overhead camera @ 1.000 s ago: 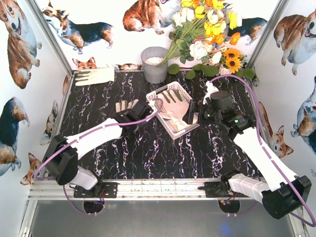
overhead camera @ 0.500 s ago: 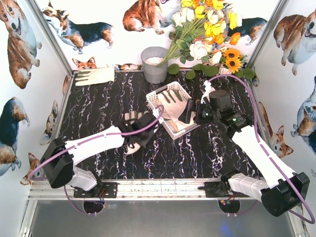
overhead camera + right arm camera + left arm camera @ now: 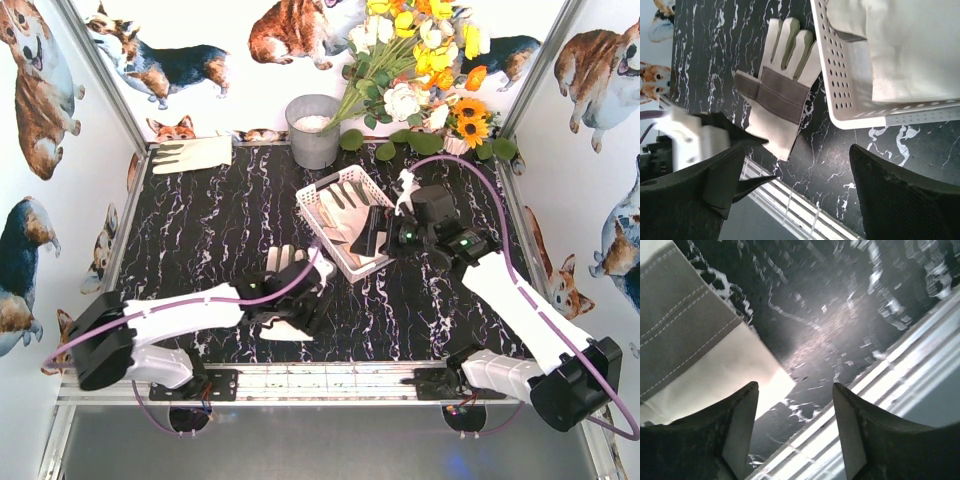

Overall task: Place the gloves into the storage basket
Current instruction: Turn over the glove at the center of the board.

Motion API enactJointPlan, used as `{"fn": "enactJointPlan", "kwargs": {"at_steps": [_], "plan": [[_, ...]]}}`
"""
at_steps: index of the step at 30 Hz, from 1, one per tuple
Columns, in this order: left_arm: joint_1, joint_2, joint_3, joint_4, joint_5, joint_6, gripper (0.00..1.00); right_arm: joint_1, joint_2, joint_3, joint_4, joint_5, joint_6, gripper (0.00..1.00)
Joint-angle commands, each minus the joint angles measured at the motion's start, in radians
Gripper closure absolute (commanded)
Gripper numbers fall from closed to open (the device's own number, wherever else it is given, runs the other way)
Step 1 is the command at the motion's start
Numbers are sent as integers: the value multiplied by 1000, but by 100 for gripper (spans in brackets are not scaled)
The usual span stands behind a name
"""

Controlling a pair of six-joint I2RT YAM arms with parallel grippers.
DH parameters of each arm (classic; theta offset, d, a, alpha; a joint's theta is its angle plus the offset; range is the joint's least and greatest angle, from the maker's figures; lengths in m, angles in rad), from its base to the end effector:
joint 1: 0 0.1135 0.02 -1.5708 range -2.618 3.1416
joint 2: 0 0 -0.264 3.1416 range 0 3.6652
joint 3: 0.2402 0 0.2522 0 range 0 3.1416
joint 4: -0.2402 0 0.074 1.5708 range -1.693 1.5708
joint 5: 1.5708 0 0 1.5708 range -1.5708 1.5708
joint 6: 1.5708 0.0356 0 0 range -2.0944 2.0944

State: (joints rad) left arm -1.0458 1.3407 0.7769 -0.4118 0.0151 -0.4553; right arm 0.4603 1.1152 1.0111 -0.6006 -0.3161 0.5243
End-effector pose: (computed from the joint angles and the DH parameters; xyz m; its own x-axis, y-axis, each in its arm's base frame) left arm 0.1300 -0.2256 0.1996 -0.7551 0.4264 -0.4981 0.5984 0.7586 -0.2578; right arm 0.2064 0.1147 0.3149 -0.8200 0.1245 -0.5587 -0.2586 0.7901 0.5557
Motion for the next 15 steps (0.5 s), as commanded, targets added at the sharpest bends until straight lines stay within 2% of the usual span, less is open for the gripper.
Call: {"fn": "enactJointPlan", "kwargs": {"at_steps": [1,4,8,15], "plan": [[5,-116,11,111,-11,-60,35,36,-9,-12,15,11,34,13],[60,-188,-12,103,-48,-58,33,48,-17,-18,6,14,57,15],[180,-218,-63,81,-70,-69,45,75,-22,-27,8,15,86,19],[326,-147,-79,152,-122,-84,64,208,36,-41,61,78,135,35]]}}
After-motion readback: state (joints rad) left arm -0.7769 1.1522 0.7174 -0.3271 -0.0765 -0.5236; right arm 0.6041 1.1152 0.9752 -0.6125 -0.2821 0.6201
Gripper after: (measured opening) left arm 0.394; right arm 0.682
